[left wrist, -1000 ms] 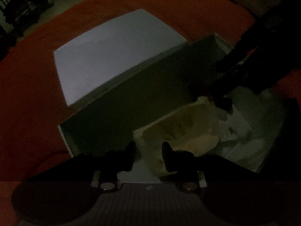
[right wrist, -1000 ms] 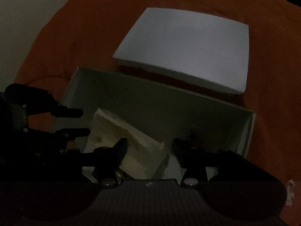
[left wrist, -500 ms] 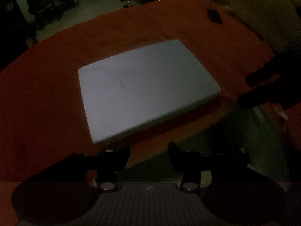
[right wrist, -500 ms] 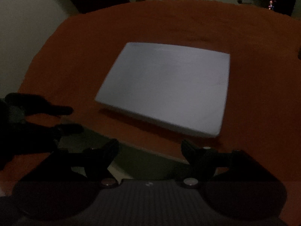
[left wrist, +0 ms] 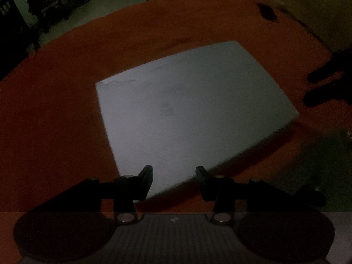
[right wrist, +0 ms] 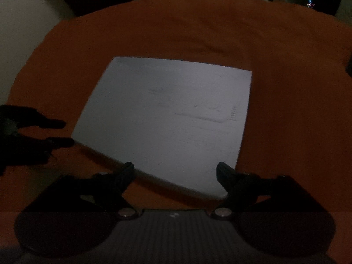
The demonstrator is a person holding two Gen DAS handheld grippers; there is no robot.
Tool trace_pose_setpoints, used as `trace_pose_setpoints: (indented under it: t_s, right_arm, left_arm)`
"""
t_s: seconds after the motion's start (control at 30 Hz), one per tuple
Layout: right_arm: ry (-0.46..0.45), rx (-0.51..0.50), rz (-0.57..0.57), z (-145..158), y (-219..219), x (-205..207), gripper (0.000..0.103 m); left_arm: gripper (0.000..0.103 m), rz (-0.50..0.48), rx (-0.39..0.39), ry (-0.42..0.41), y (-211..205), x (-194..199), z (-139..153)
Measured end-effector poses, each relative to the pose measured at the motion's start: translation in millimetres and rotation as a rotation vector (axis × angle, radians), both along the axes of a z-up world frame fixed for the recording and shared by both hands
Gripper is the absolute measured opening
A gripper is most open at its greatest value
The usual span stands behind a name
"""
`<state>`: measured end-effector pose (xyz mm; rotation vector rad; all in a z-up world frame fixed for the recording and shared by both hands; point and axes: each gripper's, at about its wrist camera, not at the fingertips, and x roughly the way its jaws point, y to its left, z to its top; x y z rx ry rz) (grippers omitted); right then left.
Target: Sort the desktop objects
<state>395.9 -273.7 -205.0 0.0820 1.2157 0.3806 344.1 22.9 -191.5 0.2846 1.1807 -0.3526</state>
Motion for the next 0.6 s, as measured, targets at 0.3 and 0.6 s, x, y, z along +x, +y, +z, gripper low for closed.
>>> trace_pose_setpoints:
  t_s: [0.3,0.6]
  right_arm:
    - [0.058,-0.003,-0.105,-48.9,-16.2,34.5,0.093]
    - [0.06,-0.003,-0.175,-73.7,-22.7,47.3,0.1]
  left_arm:
    - [0.039,0.07,-0.008,0.015,22.3,30.7,-37.9]
    - [0.042,0.131,-0.026,-0.016,33.2,37.5,-54.3]
